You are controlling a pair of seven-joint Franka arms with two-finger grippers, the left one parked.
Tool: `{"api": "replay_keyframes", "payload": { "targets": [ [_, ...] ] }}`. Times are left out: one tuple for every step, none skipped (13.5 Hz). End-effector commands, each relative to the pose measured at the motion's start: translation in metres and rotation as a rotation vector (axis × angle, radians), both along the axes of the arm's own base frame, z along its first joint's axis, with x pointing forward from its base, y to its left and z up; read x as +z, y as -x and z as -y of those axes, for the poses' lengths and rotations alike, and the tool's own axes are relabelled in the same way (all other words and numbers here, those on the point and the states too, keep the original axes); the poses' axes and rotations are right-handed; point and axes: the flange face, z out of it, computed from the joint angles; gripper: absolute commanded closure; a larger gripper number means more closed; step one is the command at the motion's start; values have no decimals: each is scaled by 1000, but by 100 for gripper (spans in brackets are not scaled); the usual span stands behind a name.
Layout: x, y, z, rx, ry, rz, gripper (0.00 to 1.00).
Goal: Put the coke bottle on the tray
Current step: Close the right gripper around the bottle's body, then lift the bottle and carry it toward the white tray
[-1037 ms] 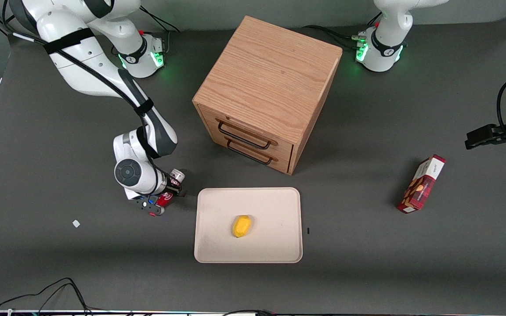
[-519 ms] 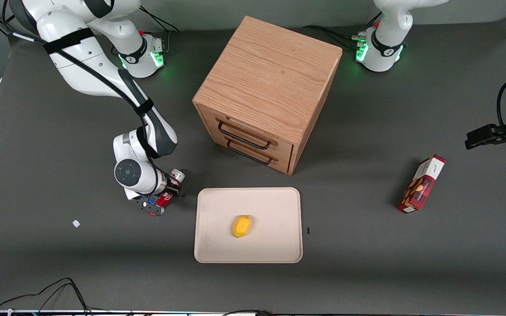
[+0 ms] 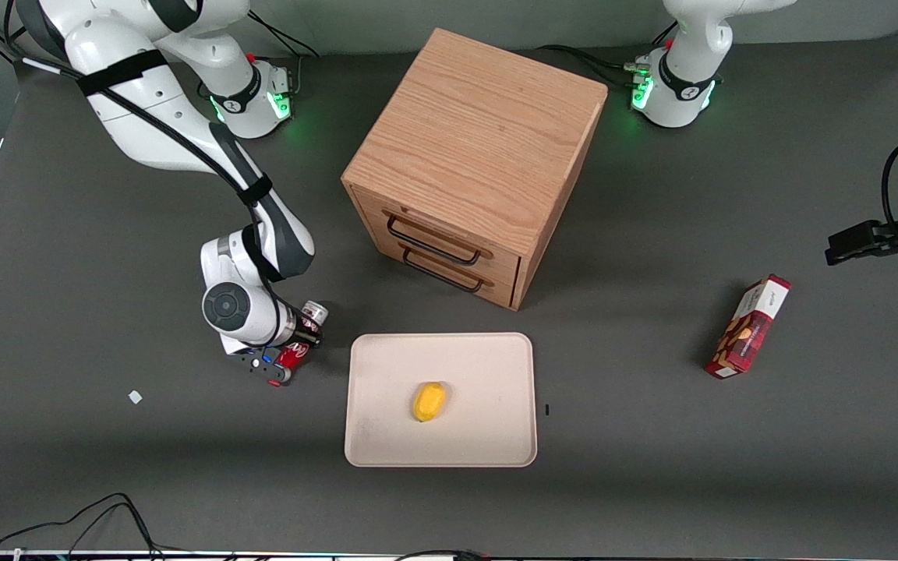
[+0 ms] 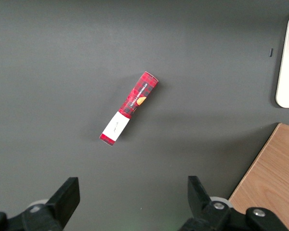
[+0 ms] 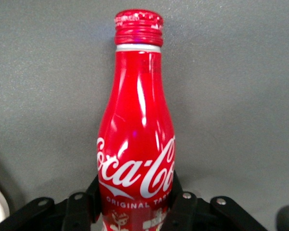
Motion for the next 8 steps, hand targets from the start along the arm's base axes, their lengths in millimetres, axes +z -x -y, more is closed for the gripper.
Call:
{"api": "replay_keyframes", "payload": {
  "targets": [
    [9, -6, -2, -10, 13, 28, 100],
    [18, -8, 0, -11, 12, 36, 100],
    [31, -11, 1, -12, 10, 49, 100],
    [51, -13, 4, -10, 13, 47, 100],
    [74, -15, 7, -10, 18, 41, 100],
    [96, -16, 11, -17, 23, 29, 100],
    [123, -14, 12, -12, 23, 23, 100],
    [151, -12, 12, -8, 23, 16, 100]
  ]
}}
